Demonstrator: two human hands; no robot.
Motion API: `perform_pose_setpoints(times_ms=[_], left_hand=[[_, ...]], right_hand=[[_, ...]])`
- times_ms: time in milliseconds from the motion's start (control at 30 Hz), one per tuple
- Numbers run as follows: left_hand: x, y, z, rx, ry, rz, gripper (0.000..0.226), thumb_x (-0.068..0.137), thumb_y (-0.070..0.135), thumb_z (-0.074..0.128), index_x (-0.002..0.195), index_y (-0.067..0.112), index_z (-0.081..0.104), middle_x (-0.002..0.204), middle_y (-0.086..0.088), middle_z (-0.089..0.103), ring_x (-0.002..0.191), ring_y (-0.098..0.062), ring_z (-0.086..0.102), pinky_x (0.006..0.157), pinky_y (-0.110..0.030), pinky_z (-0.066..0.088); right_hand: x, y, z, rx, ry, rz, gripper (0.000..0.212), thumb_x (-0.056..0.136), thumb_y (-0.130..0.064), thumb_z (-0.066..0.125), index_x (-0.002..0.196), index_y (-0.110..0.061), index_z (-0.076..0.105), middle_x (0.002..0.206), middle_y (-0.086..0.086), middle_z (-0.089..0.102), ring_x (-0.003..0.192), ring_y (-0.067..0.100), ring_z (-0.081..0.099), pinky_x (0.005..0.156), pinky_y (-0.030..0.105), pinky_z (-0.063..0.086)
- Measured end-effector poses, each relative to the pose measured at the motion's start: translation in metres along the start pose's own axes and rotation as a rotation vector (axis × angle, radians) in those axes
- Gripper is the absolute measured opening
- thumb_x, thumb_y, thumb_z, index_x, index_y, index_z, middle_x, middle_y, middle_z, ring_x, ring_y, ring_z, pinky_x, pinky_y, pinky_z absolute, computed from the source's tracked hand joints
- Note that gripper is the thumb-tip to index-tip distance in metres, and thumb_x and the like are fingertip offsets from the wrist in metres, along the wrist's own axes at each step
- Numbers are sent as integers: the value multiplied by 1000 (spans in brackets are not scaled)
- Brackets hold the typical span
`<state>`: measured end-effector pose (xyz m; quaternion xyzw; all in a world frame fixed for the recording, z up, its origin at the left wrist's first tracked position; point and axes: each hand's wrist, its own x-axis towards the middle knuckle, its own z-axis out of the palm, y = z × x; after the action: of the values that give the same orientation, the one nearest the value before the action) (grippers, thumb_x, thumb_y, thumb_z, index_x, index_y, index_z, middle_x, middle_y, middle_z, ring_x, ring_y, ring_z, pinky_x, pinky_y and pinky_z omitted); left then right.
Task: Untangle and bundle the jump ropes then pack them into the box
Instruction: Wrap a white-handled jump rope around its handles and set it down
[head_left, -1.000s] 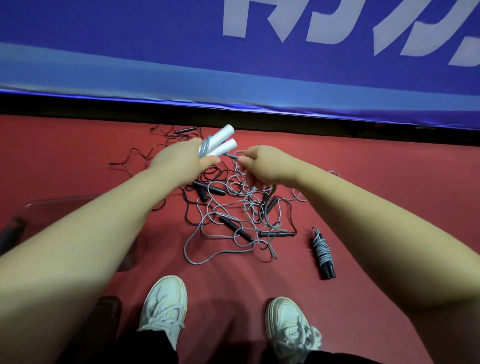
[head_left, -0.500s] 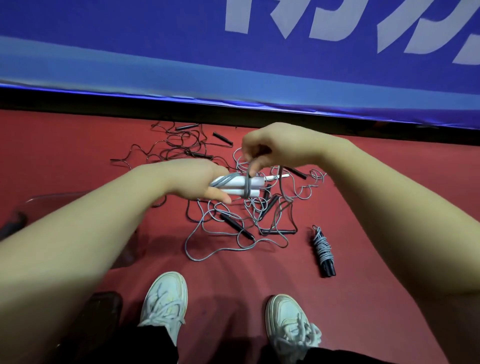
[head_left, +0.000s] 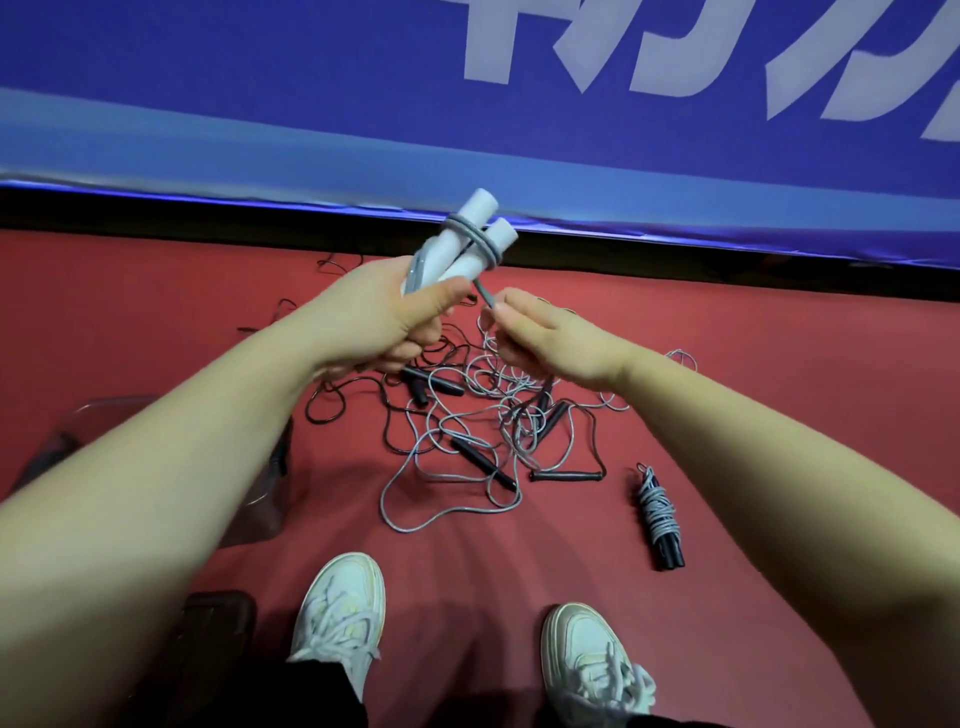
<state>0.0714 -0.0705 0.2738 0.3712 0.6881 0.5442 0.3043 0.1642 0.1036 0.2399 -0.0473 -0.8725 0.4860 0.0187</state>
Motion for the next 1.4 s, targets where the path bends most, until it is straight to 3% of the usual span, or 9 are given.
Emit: perform_pose_setpoints(times_ms=[133,267,567,667,733,867,1100,1200,1400], left_hand=[[5,-5,3,-132,100,-74,38,87,59,43,81,22,39,51,5,34,35,-4,23,34,-11,19],[9,-7,-7,-219,212,-128,31,97,53,38,89,23,39,53,3,33,37,-5,24,35,-12,20],[15,-22,-17,-64,205,-185,19,100,33,43,86,21,39,59,1,37,34,-4,27,33,-14,23],[18,-27,-16,154,247,-203,18,100,33,42,88,20,43,63,-3,42,38,-9,30,31,-16,25],[20,-29,-16,312,226,-227,18,99,35,43,99,17,48,66,-5,47,44,-14,35,36,-20,30],[17,-26,-14,612,-7,-278,17,97,39,46,94,22,47,68,-5,52,46,-16,41,42,-22,36],[13,-11,-6,1005,-291,-201,30,89,51,55,99,23,51,68,1,56,57,-20,49,54,-26,41],[8,-12,-3,1032,-357,-126,30,87,52,55,93,23,53,65,8,54,57,-8,49,58,-22,39],[-1,-4,-11,830,-402,-93,31,87,44,60,84,13,54,48,9,52,42,-9,42,44,-14,35]], right_hand=[[7,0,20,-346,105,-17,26,98,-26,46,121,-20,37,68,-2,43,57,13,40,57,29,36],[12,-6,29,-454,333,9,27,100,-25,38,120,-17,54,82,1,56,75,24,52,71,34,44],[8,-5,17,-1045,469,-57,30,102,-31,31,117,-15,51,101,7,60,86,34,58,59,31,32],[4,-17,14,-1288,454,-226,30,93,-14,48,121,-20,54,99,5,60,81,32,59,47,24,19],[4,-28,10,-1366,467,-322,31,74,-8,62,103,-19,66,84,5,59,65,28,58,45,18,14],[10,-40,-7,-1318,465,-454,18,68,-19,61,83,-19,72,79,5,60,61,27,57,47,19,17],[12,-53,-22,-1261,112,-456,30,89,-40,48,109,-31,69,97,0,65,92,27,59,59,29,27],[14,-49,-29,-1200,-76,-322,30,93,-42,51,120,-35,63,109,-6,65,104,17,56,70,26,34],[7,-19,-19,-447,-259,-77,23,99,-24,44,110,-21,64,97,-11,57,93,7,53,85,18,39]])
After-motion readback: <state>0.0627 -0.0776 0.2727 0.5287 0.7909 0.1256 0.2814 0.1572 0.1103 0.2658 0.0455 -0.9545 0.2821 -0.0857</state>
